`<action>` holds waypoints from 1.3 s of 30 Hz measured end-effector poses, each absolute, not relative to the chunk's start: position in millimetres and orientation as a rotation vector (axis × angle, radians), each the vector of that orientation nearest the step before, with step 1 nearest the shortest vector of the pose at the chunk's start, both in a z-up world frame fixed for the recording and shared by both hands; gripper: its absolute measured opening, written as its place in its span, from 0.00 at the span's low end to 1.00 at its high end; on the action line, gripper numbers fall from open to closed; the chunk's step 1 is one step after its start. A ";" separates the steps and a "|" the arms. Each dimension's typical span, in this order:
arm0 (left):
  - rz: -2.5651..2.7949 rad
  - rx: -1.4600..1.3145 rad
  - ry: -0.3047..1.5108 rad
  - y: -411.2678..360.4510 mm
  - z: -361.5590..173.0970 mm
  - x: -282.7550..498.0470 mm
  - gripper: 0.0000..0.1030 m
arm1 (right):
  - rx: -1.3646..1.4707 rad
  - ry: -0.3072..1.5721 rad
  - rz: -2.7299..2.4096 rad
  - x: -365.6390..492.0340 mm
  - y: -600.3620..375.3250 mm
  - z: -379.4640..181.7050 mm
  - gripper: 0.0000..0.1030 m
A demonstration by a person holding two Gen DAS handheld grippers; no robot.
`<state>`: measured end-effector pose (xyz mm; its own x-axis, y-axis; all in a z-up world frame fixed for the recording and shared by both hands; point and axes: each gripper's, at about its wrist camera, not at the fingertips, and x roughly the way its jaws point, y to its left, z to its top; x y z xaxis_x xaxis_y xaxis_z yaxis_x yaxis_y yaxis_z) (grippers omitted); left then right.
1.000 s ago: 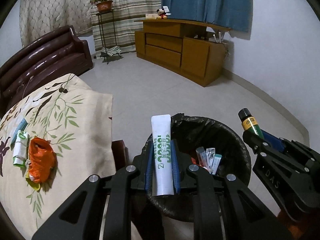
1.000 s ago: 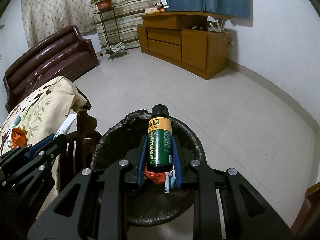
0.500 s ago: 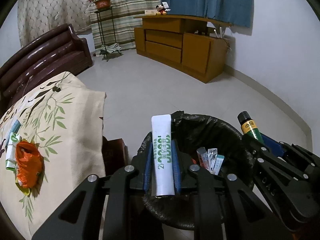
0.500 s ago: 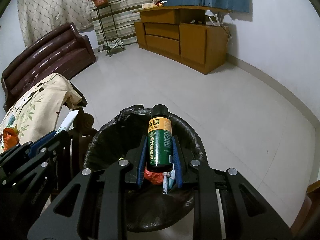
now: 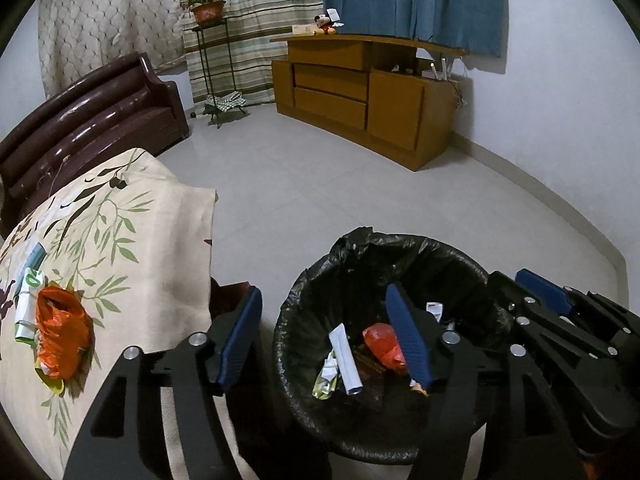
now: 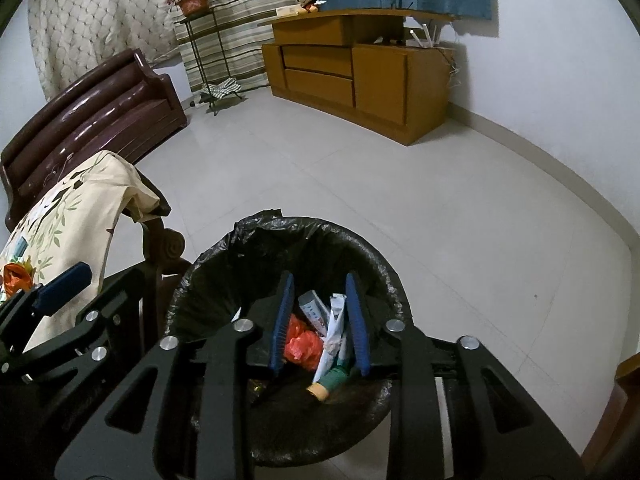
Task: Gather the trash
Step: 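Move both open tools back over the remaining trash on the bed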
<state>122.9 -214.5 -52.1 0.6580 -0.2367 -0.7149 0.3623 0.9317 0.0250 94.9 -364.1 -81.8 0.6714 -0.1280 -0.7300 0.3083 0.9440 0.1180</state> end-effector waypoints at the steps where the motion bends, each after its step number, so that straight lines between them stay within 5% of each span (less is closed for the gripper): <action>1: -0.341 0.170 0.781 -213.4 -50.9 122.6 0.64 | 0.239 0.796 -0.251 94.4 -363.8 -80.9 0.35; 12: -0.327 0.145 0.760 -195.3 -34.0 116.5 0.70 | 0.230 0.783 -0.247 91.2 -352.9 -71.2 0.49; 39: -0.035 0.007 0.765 -9.4 -12.4 106.2 0.71 | 0.126 0.791 0.030 113.2 -203.0 -43.7 0.50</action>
<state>106.2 -9.4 -12.4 0.7206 -0.0289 -0.6927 0.0344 0.9994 -0.0060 113.2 -203.0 -43.7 0.7032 0.0744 -0.7071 0.0204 0.9920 0.1246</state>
